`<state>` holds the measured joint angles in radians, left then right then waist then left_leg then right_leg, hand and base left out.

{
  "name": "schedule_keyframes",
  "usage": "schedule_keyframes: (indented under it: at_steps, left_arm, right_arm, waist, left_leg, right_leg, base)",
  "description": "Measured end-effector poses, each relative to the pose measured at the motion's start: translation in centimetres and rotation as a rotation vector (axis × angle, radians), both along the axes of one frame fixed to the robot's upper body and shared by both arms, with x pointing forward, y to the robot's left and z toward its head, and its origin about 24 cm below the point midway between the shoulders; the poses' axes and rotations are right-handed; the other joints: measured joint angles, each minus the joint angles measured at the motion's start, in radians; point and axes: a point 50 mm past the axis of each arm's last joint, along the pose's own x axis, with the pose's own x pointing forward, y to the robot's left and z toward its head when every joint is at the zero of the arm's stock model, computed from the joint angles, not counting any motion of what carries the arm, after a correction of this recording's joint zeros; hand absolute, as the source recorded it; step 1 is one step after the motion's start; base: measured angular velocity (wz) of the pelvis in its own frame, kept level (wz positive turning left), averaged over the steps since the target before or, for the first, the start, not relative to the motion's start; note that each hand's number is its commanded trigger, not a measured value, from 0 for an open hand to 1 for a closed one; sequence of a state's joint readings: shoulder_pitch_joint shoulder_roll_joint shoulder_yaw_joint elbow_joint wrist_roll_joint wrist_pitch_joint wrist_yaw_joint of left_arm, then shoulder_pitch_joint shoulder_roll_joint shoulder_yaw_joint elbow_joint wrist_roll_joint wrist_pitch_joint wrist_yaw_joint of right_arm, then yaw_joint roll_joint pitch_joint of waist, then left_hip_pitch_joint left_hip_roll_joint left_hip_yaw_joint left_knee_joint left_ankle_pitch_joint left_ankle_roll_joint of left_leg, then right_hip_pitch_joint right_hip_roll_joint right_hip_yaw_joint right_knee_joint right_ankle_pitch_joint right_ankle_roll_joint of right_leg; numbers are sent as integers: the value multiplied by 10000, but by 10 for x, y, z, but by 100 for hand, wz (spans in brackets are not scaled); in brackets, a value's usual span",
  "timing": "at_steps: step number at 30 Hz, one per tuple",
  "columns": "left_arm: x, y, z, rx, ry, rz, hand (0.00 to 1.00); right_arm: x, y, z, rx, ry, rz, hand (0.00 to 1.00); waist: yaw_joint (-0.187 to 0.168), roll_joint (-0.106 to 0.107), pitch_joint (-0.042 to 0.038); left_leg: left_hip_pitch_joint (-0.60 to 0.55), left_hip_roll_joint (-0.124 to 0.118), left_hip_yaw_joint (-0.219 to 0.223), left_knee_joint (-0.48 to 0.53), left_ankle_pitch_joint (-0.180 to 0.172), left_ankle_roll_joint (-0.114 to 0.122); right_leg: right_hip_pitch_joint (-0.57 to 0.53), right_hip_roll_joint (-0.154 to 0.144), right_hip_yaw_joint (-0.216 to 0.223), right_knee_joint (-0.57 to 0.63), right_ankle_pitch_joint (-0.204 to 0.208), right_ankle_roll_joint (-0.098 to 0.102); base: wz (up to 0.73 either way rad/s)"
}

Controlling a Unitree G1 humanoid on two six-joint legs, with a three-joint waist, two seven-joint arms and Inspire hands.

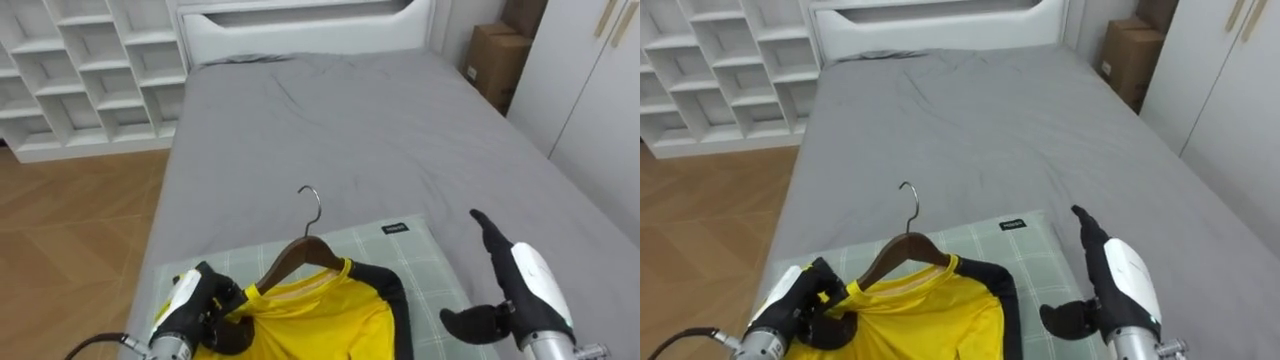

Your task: Hang clothes

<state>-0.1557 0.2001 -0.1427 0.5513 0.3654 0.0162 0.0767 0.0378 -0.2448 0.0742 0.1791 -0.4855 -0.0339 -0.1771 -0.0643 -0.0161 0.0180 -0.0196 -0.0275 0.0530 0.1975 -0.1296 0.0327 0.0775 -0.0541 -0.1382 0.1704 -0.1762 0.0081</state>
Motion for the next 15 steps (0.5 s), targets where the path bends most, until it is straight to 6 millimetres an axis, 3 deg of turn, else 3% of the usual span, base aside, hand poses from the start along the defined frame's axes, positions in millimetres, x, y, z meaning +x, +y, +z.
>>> schedule_keyframes:
  at_steps: [2, 7, 15]
  left_arm:
    - [2, -2, 4, -11, -201, -122, 100]
    - [7, -8, 16, 521, -802, -717, 100]
    - [8, -18, 20, 251, -795, -1322, 100]
  right_arm:
    - [5, 2, 4, 1, -42, 221, 0]
    - [19, 10, 17, -1028, -308, 1124, 0]
    - [25, 26, 17, -1267, 42, 2150, 0]
  waist:
    - [47, -46, 31]
    - [331, -136, 18]
    - [430, -170, 14]
  left_leg:
    - [-120, 3, 4, 1, 0, 0]
    - [-224, -20, 13, 25, 2, 2]
    - [-144, -21, -55, -6, 1, 0]
  right_leg:
    - [-153, 6, -3, 13, 1, -2]
    - [-226, -12, -20, 6, 1, -1]
    - [-78, -37, -279, -19, -1, 2]
  base:
    - [-3]
    - [0]
    - [6]
